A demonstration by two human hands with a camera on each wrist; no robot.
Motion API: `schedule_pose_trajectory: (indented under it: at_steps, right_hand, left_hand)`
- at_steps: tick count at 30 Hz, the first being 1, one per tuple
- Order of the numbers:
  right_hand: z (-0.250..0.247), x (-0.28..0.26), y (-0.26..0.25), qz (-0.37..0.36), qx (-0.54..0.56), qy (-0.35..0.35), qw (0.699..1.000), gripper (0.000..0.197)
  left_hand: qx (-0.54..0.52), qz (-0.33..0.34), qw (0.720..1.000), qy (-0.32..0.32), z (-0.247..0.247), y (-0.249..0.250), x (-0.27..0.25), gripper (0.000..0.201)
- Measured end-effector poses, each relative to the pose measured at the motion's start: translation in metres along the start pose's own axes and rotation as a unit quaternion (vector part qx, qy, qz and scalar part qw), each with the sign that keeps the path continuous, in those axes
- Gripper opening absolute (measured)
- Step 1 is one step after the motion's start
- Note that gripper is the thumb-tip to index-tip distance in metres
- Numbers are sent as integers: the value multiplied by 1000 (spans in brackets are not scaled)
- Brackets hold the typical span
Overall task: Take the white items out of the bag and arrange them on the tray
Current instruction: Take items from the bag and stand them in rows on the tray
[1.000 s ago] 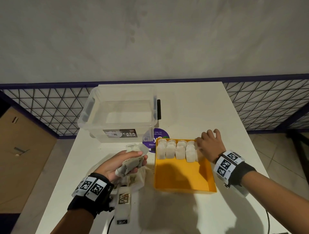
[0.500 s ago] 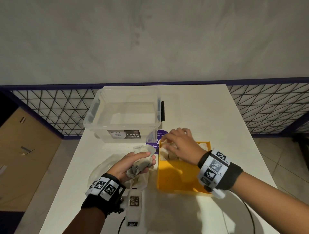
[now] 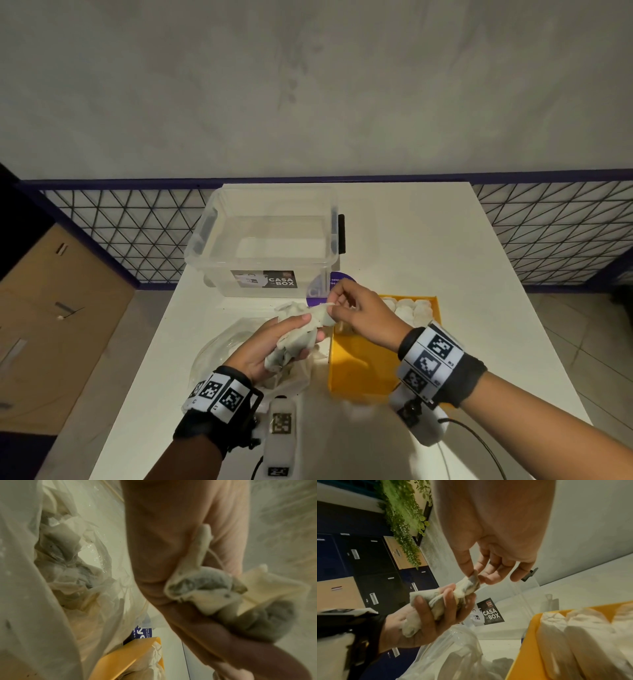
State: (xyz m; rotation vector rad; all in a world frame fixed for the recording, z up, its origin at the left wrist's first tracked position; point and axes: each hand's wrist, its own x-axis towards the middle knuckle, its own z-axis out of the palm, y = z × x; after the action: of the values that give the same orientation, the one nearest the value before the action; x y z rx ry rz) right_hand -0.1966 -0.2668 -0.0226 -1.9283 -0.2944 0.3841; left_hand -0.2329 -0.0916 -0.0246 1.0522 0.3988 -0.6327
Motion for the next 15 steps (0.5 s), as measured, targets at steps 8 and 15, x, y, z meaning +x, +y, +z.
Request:
schedule_pose_trajectory:
  at_steps: [8,15]
  right_hand:
    - [2,-4,-3,-73,-239,-40,968,34]
    - [-4,2,-11,-74,-218,-90,969,28]
  left_hand:
    - [58,23,998,26,5,0,5,15]
    - [43,27,998,38,3,-1,5,22]
